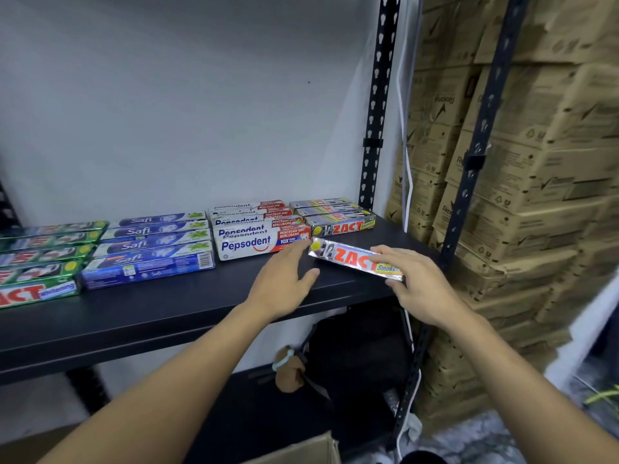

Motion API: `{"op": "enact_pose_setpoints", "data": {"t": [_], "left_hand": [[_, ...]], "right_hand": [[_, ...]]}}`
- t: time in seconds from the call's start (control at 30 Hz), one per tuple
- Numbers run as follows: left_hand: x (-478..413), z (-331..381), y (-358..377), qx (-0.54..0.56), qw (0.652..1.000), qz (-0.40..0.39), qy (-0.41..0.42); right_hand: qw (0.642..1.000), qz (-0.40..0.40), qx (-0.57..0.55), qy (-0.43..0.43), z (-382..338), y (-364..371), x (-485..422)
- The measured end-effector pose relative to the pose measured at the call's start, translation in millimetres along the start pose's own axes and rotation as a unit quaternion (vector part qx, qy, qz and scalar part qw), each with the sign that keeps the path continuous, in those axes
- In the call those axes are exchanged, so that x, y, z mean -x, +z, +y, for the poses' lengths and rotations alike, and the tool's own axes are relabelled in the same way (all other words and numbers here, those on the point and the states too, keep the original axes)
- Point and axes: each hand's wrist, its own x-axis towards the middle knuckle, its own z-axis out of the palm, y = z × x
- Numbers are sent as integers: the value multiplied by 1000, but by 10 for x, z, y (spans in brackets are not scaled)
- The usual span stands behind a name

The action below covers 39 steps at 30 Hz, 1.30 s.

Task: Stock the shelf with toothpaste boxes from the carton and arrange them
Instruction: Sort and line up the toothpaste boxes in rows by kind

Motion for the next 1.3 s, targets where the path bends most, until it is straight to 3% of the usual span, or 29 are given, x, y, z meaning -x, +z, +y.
{"op": "enact_pose_setpoints", "data": {"t": [0.17,0.33,0.43,0.7,0.9,1.03,1.17,1.3], "left_hand": [[-66,94,1,-12,999,-25,-17],[-53,60,32,-30,999,-25,-21],[-56,32,50,-46,999,-27,-5],[-195,-2,123,-45,999,-18,1],[-218,30,160,-51,994,82,44],[-225,-52,70,-55,995,46,74],[-234,-227,-28,-102,994,-39,10],[-182,-316,24,-88,995,-46,-21]], "right_hand": [[995,-85,-20,57,-25,2,-23],[998,1,-36,42,-67,44,-36],[993,47,-32,100,-10,80,-46],[983,88,75,141,14,56,-106],[987,53,130,73,-265,257,-144],[989,75,53,115,-150,334,-299],[987,79,-4,140,-67,394,-475],[980,63,-27,186,-16,406,-661]]}}
